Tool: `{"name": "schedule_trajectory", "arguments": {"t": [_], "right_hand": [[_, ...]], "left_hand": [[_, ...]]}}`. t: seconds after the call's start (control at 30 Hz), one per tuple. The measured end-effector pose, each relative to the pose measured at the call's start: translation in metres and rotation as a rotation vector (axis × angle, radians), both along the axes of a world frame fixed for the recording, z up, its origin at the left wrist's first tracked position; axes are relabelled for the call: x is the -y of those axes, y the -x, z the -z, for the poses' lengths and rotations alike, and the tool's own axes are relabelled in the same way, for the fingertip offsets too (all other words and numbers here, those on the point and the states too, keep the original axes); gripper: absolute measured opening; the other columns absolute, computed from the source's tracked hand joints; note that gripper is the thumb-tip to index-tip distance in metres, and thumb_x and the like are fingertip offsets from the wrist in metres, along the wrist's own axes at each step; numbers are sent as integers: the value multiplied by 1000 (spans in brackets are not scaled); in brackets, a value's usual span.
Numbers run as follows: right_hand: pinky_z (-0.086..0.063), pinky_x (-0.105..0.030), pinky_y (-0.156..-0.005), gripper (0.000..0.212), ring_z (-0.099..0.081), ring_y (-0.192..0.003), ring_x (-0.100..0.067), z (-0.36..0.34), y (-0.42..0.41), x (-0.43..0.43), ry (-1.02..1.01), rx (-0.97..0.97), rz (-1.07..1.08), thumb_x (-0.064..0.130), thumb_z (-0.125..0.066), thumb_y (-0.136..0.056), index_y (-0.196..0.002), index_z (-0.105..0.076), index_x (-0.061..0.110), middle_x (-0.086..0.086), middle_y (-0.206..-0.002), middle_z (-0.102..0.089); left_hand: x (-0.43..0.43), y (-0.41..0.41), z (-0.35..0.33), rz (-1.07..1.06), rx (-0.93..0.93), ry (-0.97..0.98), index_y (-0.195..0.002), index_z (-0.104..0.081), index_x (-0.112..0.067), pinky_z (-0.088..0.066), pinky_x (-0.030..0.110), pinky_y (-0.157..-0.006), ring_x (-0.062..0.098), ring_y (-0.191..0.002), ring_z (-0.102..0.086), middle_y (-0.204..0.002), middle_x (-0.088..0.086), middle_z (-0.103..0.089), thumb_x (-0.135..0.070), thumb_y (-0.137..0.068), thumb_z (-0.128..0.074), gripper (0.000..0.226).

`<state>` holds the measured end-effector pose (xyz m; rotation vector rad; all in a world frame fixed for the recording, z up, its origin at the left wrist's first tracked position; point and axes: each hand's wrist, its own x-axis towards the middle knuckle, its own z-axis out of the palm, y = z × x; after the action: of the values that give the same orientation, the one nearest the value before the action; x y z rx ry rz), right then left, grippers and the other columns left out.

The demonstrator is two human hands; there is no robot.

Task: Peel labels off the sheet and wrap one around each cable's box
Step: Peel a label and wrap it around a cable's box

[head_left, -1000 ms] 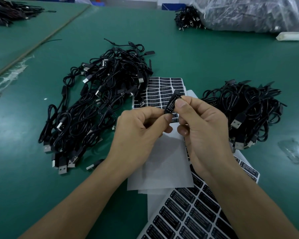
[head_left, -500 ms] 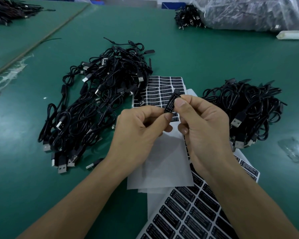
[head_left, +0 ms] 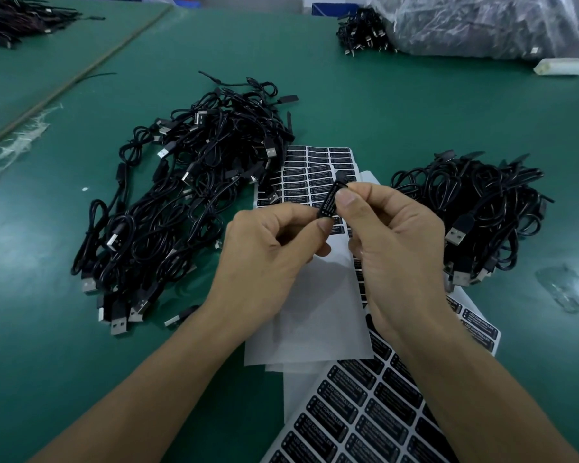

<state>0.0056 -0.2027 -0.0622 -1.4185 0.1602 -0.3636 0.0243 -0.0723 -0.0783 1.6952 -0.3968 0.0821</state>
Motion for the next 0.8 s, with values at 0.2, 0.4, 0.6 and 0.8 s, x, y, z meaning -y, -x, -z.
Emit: {"name": "schedule_trajectory", "arguments": {"t": [0.2, 0.4, 0.6, 0.8], "right_hand": [[-42, -10, -55, 8, -52, -51, 2, 0, 1, -1, 3, 7, 21, 7, -68, -92, -85, -71, 8, 18, -56, -59], [-43, -10, -55, 11, -52, -51, 2, 0, 1, -3, 16, 26, 30, 7, -69, -91, -82, -71, 12, 16, -57, -61], [-45, -11, -59, 12, -54, -55, 3, 0, 1, -3, 54, 51, 49, 7, -70, -91, -82, -72, 14, 15, -63, -64], [-45, -13, -59, 10, -52, -55, 3, -1, 2, -3, 70, 67, 44, 8, -69, -92, -83, -72, 14, 15, -64, -63]], "left_hand": [[1, 0, -1, -23, -18, -1, -85, -76, -26, -55, 24, -60, 6, -63, -68, -68, -8, -73, -16, -94, -69, 15], [3, 3, -2, -30, -15, 25, -84, -75, -23, -50, 14, -60, 2, -63, -68, -66, -8, -72, -12, -94, -68, 17], [3, 2, -2, -46, -33, 5, -82, -75, -23, -50, 14, -58, 1, -60, -67, -64, -9, -72, -15, -94, -69, 16], [3, 3, -2, -54, -48, 7, -82, -75, -24, -53, 18, -57, 2, -59, -66, -65, -8, -73, -17, -94, -69, 15]]}}
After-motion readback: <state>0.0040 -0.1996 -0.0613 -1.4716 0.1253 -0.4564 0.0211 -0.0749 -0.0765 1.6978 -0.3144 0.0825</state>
